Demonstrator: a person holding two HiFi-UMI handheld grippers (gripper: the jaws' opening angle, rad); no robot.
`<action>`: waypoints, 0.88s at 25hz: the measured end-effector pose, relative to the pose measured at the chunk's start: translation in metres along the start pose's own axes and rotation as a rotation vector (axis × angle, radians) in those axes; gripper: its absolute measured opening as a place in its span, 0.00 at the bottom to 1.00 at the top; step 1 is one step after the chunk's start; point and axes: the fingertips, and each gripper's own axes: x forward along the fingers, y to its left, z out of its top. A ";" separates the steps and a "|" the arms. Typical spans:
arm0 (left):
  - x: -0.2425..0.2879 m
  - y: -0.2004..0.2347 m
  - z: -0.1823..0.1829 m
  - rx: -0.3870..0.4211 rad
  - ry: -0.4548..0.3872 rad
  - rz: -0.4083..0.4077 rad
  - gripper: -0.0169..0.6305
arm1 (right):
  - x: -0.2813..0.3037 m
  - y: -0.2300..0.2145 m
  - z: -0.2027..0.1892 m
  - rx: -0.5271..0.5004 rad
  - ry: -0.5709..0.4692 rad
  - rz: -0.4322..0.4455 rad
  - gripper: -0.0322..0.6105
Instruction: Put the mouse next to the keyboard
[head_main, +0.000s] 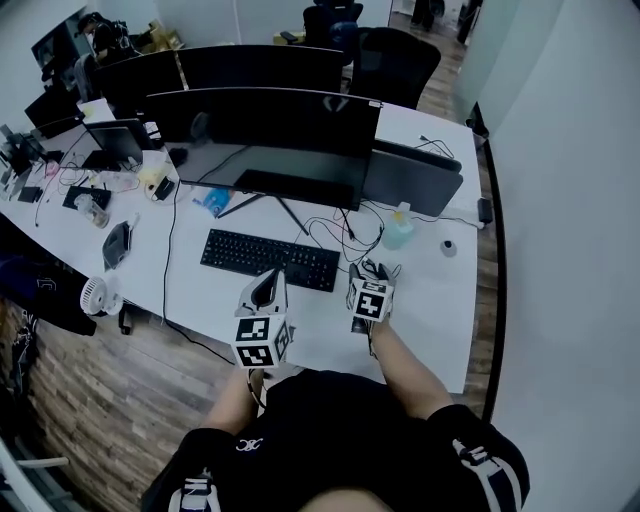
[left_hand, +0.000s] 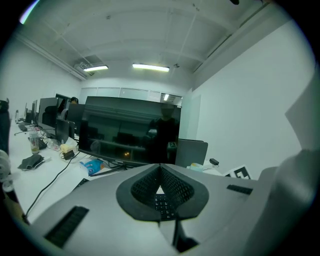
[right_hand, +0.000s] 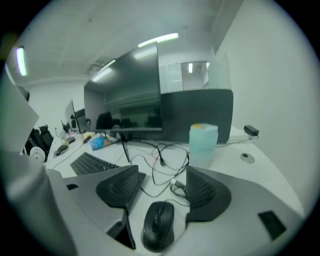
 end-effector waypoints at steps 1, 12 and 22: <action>0.003 -0.005 0.001 0.001 -0.004 -0.008 0.05 | -0.012 0.000 0.021 0.005 -0.065 0.021 0.52; 0.025 -0.059 0.022 0.036 -0.043 -0.080 0.05 | -0.155 -0.028 0.165 -0.032 -0.566 0.007 0.08; 0.025 -0.085 0.025 0.058 -0.045 -0.107 0.05 | -0.183 -0.029 0.153 -0.056 -0.563 0.110 0.07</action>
